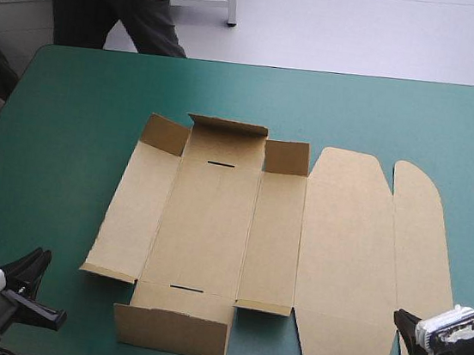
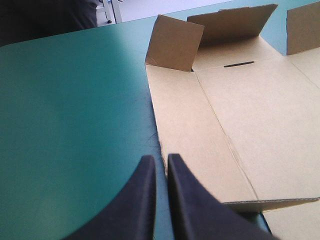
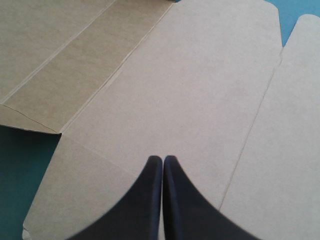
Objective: Fold the box
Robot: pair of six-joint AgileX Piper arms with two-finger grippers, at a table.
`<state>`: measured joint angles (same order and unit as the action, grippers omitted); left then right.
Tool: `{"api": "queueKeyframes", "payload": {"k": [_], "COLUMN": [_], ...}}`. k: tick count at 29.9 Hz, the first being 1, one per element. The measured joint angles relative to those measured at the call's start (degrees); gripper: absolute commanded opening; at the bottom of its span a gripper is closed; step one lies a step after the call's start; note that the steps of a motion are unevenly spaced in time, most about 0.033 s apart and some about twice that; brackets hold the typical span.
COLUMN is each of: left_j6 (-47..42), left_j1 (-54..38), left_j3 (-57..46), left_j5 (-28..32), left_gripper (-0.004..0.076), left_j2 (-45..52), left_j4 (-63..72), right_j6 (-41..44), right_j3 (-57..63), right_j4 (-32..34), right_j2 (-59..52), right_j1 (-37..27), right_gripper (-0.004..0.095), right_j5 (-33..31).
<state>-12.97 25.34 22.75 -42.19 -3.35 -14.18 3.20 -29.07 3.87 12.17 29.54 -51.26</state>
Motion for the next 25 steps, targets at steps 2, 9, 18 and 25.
{"api": "queueKeyframes", "payload": {"k": [2, 9, 18, 25], "left_j6": [0.0, 0.0, 0.0, 0.2], "left_j1": [0.0, 0.0, 0.0, 0.0], "left_j3": [0.0, 0.0, 0.0, 0.3], "left_j5": [0.0, 0.0, 0.0, 0.5], "left_gripper": [0.0279, 0.0463, 0.0462, 0.0454], "left_j2": [0.0, 0.0, 0.0, -2.2], "left_j4": [0.1, 1.3, 4.1, 4.5], "right_j6": [0.0, 0.0, 0.0, 0.0], "right_j3": [0.5, 0.5, 0.5, 0.5], "right_j4": [-0.6, -1.0, -1.1, -1.1], "right_j2": [-1.7, -2.6, -2.6, -2.6], "right_j1": [0.0, 0.0, 0.0, 0.0], "right_gripper": [-0.0014, -0.0015, -0.0015, -0.0015], "right_j5": [0.4, 0.5, 0.5, 0.5]}}
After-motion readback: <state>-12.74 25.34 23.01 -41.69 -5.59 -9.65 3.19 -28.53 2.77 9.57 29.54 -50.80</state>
